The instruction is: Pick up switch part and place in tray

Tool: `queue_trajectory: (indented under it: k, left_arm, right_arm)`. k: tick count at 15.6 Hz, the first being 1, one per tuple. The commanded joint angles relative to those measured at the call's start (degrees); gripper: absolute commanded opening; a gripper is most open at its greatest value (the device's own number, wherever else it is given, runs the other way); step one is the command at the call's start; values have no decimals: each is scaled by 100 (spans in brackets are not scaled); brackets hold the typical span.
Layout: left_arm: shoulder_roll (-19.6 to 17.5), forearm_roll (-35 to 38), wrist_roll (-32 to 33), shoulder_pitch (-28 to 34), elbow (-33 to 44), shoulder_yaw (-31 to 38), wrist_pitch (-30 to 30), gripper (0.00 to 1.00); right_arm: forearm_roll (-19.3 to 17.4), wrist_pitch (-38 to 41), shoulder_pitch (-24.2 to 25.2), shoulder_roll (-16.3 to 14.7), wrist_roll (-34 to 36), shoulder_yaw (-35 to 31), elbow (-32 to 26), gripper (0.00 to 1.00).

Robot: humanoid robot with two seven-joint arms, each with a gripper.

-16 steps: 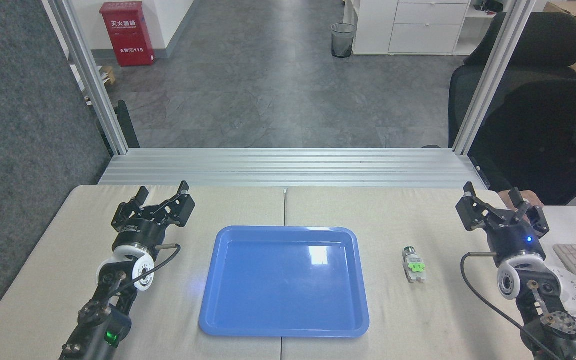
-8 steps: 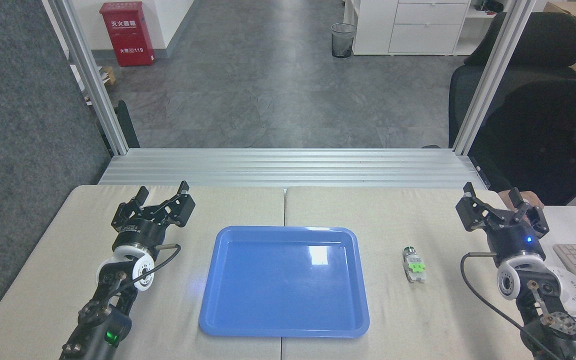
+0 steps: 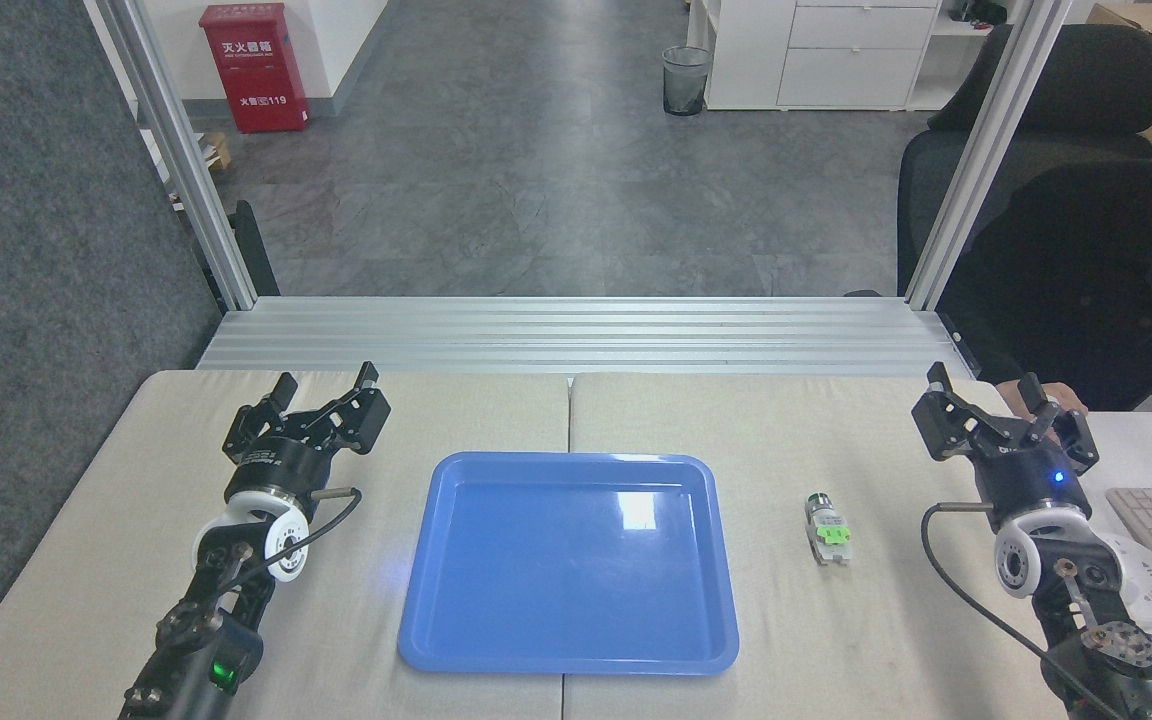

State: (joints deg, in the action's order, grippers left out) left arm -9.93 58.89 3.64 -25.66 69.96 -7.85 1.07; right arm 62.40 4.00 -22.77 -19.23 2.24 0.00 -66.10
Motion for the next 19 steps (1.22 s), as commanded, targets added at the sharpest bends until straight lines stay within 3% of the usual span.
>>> queue_trajectory:
  k: [1,19]
  left_arm:
    - [0,0,-3,0,0,-6,-1,100]
    - [0,0,-3,0,0,3,-1,100]
  right_arm:
    - [0,-4,-16,-11,-4,62,0,99]
    - [9,-13,-25,-11,-4,62,0,99]
